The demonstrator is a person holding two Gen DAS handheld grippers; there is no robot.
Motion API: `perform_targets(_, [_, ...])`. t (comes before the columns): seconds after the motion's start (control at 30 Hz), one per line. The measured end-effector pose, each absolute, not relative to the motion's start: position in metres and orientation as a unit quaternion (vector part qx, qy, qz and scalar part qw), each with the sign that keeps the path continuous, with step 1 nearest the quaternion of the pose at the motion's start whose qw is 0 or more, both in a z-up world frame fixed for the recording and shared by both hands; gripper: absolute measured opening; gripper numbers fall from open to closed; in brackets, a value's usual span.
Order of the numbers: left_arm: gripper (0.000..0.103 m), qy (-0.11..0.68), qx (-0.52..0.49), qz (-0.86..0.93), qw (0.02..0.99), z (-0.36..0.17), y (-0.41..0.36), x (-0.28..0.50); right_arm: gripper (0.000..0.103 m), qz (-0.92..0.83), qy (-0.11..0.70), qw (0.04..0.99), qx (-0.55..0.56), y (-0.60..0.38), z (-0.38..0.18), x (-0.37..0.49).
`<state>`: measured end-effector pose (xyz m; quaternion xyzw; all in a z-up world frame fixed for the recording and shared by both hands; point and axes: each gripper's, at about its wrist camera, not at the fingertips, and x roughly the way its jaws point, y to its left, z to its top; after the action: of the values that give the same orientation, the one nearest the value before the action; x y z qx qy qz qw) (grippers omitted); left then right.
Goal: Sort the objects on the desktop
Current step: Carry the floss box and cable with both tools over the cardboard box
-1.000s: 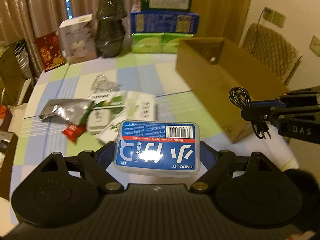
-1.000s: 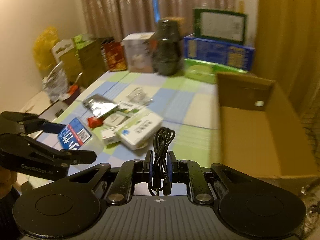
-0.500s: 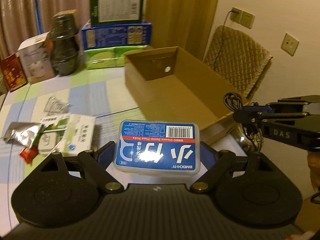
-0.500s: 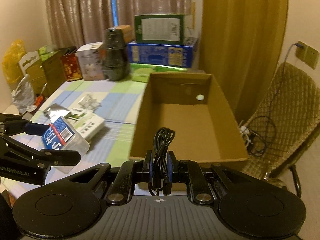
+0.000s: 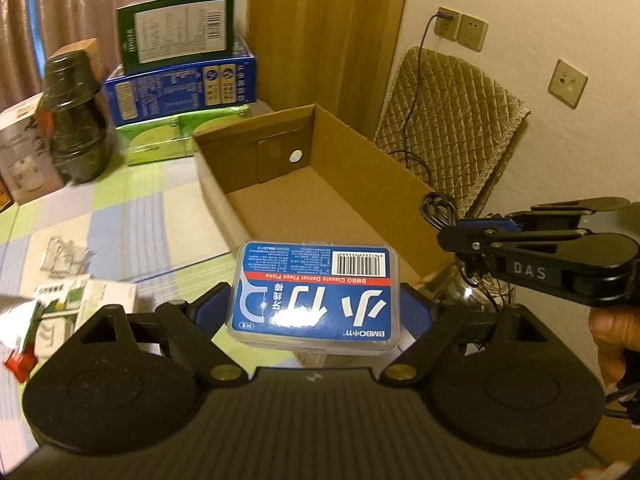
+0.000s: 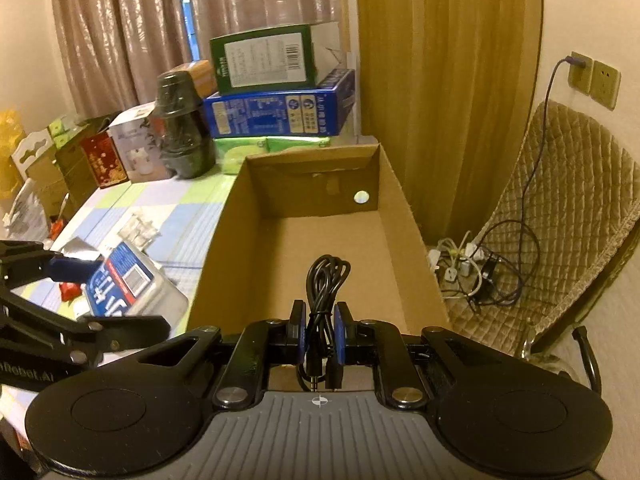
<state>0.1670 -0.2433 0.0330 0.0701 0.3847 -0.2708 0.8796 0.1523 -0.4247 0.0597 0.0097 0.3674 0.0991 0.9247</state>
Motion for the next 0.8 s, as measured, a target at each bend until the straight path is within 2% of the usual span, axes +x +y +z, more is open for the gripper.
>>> perform_targets(0.63, [0.085, 0.375, 0.079, -0.323, 0.865, 0.01, -0.28, 0.218, 0.011, 0.09, 0.385, 0.918, 0.022, -0.439, 0.045, 0.197])
perform_targets(0.67, [0.085, 0.372, 0.07, -0.33, 0.865, 0.008, -0.28, 0.221, 0.011, 0.09, 0.385, 0.918, 0.027, -0.44, 0.044, 0.2])
perform_targets(0.73, [0.095, 0.372, 0.047, -0.338, 0.863, 0.006, -0.278, 0.229, 0.011, 0.096, 0.387, 0.916, 0.045, -0.442, 0.043, 0.206])
perform_targets(0.77, [0.095, 0.37, 0.041, -0.334, 0.866, 0.007, -0.275, 0.232, 0.013, 0.098, 0.388, 0.915, 0.056, -0.444, 0.042, 0.209])
perform_targets(0.8, [0.095, 0.369, 0.038, -0.329, 0.869, 0.008, -0.273, 0.233, 0.023, 0.093, 0.389, 0.914, 0.062, -0.445, 0.042, 0.211])
